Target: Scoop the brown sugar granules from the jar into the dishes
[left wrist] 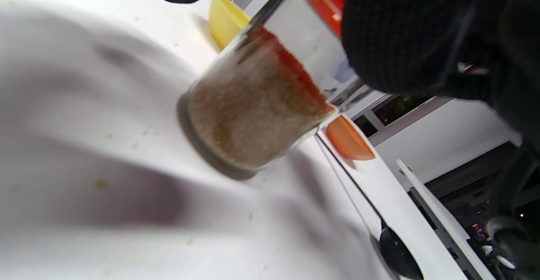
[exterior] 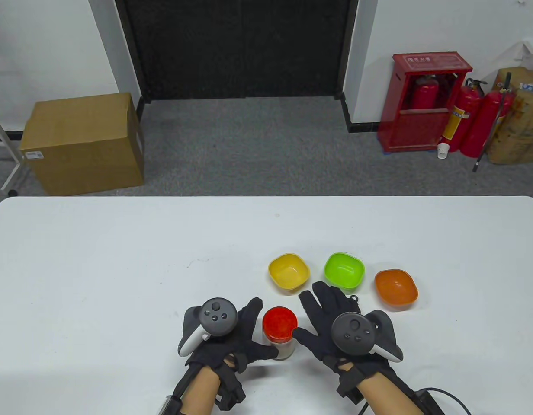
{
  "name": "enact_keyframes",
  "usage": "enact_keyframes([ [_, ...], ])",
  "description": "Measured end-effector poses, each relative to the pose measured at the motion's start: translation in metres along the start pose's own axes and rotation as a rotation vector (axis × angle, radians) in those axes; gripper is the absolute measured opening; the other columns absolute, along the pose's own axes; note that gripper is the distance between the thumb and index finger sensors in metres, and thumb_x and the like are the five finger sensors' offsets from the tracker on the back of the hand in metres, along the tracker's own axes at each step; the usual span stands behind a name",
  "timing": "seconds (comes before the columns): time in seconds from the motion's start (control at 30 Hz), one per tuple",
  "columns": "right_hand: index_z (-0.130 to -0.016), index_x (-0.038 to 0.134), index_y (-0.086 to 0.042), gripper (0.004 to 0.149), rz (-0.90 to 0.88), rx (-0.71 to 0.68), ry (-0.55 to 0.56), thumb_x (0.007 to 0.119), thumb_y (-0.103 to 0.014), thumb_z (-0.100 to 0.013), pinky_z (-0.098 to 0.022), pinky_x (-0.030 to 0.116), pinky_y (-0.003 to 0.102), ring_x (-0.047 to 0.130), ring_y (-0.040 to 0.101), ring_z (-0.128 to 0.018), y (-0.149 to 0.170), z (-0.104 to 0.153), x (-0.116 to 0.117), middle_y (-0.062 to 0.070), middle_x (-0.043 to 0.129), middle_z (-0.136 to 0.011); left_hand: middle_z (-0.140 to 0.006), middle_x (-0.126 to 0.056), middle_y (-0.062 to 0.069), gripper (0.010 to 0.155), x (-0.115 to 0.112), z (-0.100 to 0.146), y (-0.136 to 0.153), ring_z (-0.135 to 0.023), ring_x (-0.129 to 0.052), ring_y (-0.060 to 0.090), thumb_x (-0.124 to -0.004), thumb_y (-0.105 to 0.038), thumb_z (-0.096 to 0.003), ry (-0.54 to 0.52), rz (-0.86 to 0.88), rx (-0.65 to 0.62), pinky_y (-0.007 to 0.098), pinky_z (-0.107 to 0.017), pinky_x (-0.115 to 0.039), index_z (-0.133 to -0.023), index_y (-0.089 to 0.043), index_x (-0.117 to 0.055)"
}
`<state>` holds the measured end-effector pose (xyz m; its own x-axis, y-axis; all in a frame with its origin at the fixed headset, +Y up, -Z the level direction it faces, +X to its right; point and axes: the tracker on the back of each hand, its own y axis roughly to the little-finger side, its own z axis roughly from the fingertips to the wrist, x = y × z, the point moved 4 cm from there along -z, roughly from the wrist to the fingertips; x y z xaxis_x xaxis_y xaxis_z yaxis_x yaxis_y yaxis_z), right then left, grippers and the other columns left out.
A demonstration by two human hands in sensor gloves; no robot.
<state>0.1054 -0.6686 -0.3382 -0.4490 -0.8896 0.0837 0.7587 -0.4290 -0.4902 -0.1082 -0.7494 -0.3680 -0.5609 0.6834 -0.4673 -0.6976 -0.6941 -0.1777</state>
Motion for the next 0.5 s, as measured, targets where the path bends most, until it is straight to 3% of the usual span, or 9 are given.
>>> enact_keyframes([
  [0.27,-0.113,0.053,-0.007,0.077,-0.036,-0.002,-0.05,0.081,-0.05,-0.056,-0.058,0.046,0.082,0.048,0.062,-0.095,-0.023,-0.021,0.022,0.033,0.043,-0.119,-0.124,-0.037,0.009,0.111,-0.018,-0.007,0.013,-0.115,-0.056,0.042,-0.096,-0.057,-0.0406,0.036,0.05,0.006,0.07,-0.077,-0.052,-0.115,-0.019,-0.023],
  [0.5,-0.113,0.053,-0.007,0.077,-0.021,0.029,-0.105,0.081,-0.05,-0.056,-0.057,0.05,0.08,0.051,0.062,-0.093,-0.024,-0.029,0.04,0.035,0.044,-0.118,-0.123,-0.038,0.008,0.111,-0.024,-0.01,0.015,-0.113,-0.061,0.039,-0.096,-0.059,-0.0403,-0.001,0.079,-0.004,0.067,-0.077,-0.051,-0.115,-0.02,-0.023],
])
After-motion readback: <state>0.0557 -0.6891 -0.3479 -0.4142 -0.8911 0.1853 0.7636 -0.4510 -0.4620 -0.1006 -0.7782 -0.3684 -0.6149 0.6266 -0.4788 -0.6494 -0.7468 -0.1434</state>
